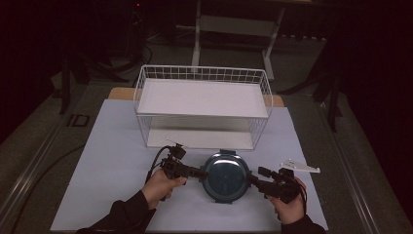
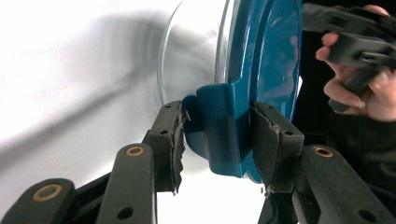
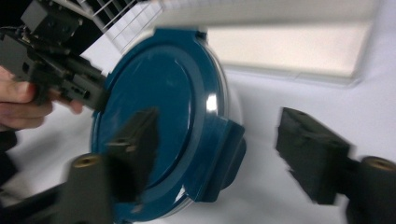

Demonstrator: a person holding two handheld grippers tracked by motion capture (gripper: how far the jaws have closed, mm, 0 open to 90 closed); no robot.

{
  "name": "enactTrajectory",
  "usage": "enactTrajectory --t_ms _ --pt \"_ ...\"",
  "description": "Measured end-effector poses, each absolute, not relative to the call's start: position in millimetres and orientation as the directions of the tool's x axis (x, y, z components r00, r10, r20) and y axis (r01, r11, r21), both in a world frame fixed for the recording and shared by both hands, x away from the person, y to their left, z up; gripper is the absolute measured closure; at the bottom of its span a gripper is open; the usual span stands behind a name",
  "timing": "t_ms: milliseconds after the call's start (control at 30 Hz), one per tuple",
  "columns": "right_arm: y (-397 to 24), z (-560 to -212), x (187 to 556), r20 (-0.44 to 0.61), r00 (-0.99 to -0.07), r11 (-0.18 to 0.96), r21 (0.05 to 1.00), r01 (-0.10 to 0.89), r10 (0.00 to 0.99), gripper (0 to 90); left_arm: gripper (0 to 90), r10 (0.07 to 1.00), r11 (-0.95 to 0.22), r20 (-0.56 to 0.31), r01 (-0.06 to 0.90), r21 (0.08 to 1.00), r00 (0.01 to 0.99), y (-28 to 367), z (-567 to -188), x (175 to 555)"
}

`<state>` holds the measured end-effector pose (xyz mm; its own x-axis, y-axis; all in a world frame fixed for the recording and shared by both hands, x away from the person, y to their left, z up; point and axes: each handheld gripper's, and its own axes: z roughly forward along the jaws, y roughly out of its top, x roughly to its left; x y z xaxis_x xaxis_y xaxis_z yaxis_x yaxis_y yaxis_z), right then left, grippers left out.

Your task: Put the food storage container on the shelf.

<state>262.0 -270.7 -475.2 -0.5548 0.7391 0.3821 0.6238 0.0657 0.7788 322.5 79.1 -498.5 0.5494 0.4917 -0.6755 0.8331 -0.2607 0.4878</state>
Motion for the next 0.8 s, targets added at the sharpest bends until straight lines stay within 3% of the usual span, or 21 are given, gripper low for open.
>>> enactTrajectory --t_ms 333,800 --pt "-278 -490 273 0.558 -0.537 0.060 0.657 0.752 0.633 49.0 57.7 0.468 -0.286 -0.649 0.798 0.530 0.599 80 -498 315" --pt "-281 -503 277 0.657 -0.497 0.037 0.583 0.812 0.567 54.9 57.6 0.477 -0.265 -0.642 0.795 0.546 0.600 82 -500 309"
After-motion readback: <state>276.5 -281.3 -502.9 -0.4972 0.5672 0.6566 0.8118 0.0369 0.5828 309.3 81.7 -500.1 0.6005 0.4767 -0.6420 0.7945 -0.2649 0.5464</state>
